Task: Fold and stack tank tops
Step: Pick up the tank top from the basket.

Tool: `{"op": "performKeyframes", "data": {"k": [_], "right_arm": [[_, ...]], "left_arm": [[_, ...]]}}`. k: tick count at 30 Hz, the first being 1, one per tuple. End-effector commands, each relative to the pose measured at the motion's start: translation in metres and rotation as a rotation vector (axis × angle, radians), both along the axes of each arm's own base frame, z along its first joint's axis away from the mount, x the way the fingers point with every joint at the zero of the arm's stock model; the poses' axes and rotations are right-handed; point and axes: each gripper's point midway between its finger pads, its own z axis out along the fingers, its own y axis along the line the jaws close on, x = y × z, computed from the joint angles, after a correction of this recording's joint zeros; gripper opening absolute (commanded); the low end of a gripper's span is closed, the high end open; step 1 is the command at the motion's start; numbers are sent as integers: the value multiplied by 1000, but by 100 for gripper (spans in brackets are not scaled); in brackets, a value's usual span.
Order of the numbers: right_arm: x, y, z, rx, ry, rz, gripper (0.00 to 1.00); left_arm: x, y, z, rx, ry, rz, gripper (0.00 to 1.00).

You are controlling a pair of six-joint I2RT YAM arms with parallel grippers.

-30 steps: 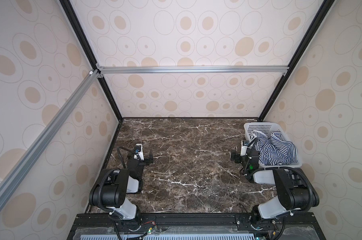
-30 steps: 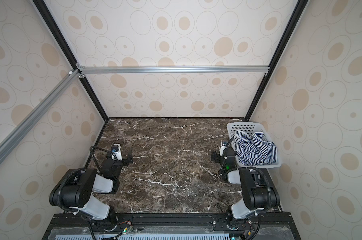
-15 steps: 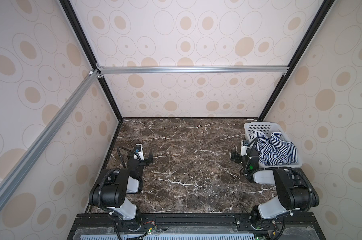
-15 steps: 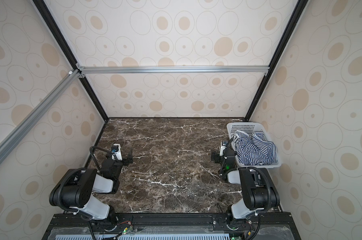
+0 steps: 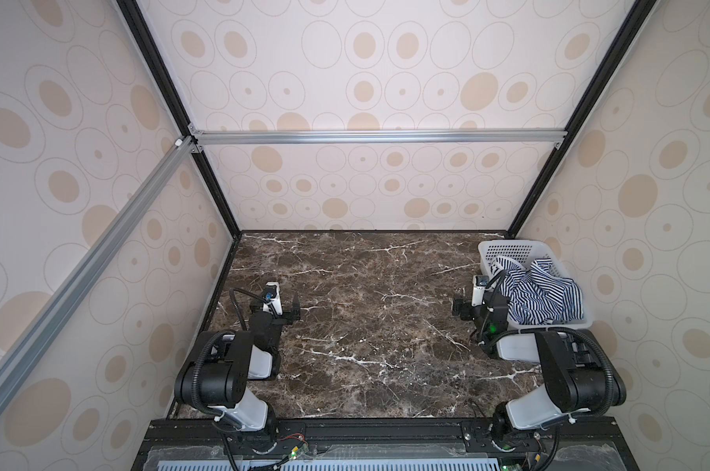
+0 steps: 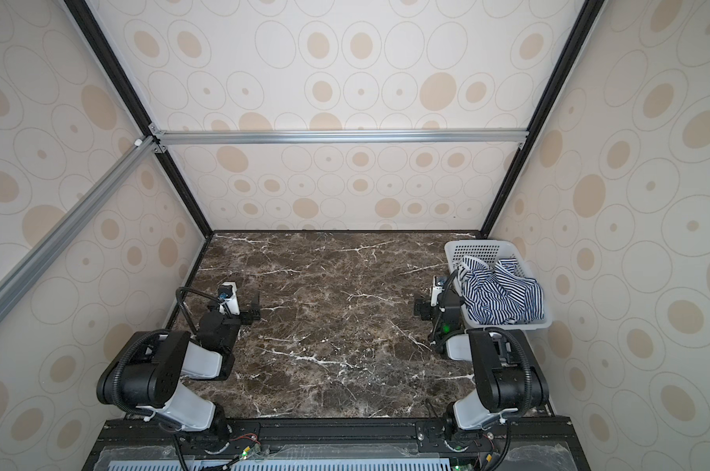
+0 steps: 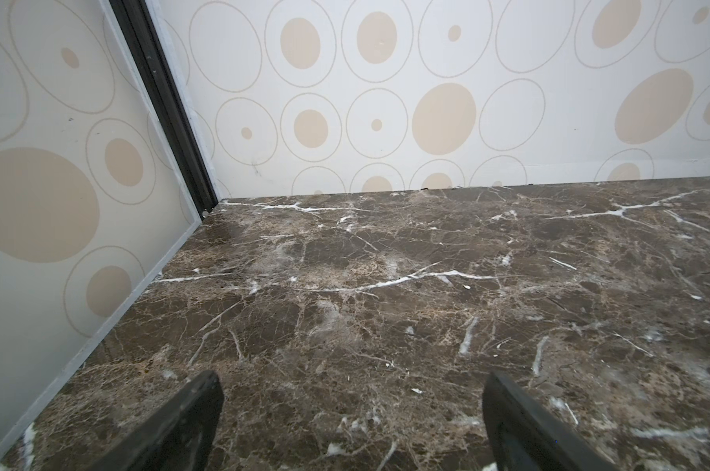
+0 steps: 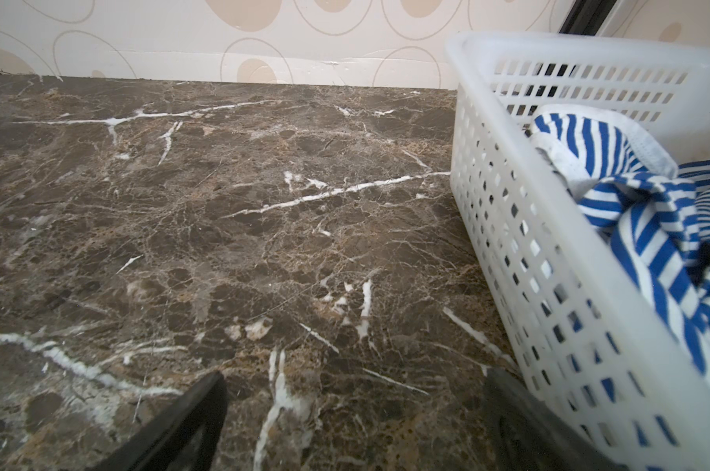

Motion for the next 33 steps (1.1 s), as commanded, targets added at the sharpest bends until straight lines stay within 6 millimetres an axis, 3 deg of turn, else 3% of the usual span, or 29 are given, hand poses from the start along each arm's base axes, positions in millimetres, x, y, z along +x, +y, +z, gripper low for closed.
{"op": "performKeyframes", "data": {"k": [1, 5, 10, 18, 22, 26, 29, 33], "right_arm": [[5, 0, 13, -16, -49, 6, 100], [0, -5, 34, -2, 20, -39, 100], [-6, -15, 57, 101, 169, -176, 100], [-30, -59, 93, 83, 438, -565, 100], [-42, -77, 111, -10, 422, -618, 100], [-51, -90, 120, 53, 405, -615, 100], [-57, -105, 114, 149, 442, -647, 100], [-61, -123, 92, 231, 539, -699, 100]], "left_arm": [[-4, 8, 18, 11, -74, 46, 99], [-2, 9, 31, 6, -62, 53, 99], [19, 2, 46, 40, 20, 7, 99], [48, -13, 38, 102, 369, -109, 99], [40, -25, 28, 130, 483, -204, 99], [24, -28, 28, 164, 489, -237, 99], [12, -31, 30, 191, 485, -269, 99], [0, -33, 36, 206, 473, -285, 99]]}}
